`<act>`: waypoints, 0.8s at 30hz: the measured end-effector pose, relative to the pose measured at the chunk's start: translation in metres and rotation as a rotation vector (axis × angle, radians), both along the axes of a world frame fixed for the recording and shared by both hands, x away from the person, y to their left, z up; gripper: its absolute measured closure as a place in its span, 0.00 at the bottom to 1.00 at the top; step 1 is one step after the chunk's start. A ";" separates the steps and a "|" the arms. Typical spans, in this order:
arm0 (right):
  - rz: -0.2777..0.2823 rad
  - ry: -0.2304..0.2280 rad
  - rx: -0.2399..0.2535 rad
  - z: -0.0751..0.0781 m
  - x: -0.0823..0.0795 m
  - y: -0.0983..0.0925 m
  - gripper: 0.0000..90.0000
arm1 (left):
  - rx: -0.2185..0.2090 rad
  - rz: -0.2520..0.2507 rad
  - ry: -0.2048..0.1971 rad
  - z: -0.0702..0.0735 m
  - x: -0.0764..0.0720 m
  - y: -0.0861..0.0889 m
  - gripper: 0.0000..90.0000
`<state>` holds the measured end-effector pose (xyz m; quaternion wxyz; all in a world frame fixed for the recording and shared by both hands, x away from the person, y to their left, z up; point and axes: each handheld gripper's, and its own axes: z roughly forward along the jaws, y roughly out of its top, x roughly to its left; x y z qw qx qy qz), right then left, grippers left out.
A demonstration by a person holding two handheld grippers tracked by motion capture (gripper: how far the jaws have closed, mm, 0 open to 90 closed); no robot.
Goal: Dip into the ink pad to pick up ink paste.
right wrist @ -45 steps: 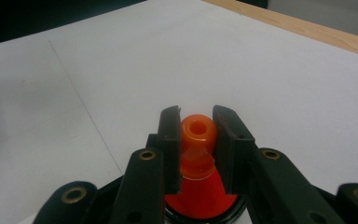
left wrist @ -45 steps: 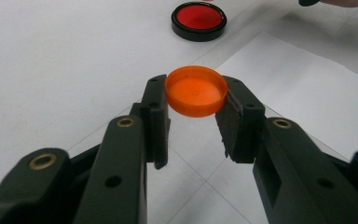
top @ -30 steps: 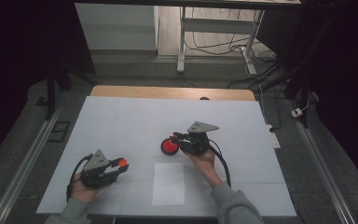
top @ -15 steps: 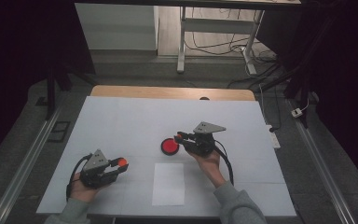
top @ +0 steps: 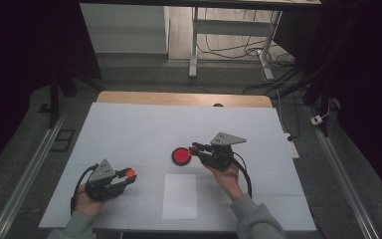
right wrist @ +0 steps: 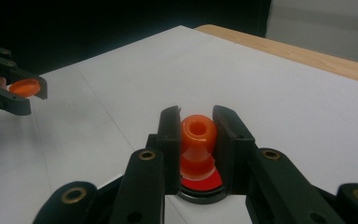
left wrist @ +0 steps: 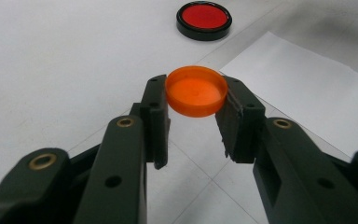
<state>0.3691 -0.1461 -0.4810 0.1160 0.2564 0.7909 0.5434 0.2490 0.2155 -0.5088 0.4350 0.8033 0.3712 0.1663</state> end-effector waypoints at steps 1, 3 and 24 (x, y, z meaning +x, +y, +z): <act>0.000 0.002 0.000 0.000 -0.001 -0.001 0.80 | 0.000 0.001 0.000 0.000 0.000 0.000 0.72; 0.001 0.001 -0.001 0.000 -0.002 -0.002 0.80 | 0.000 -0.001 0.000 0.000 0.000 0.000 0.72; 0.026 0.007 0.002 0.001 -0.019 -0.014 0.80 | -0.002 0.004 0.002 0.000 0.000 0.001 0.72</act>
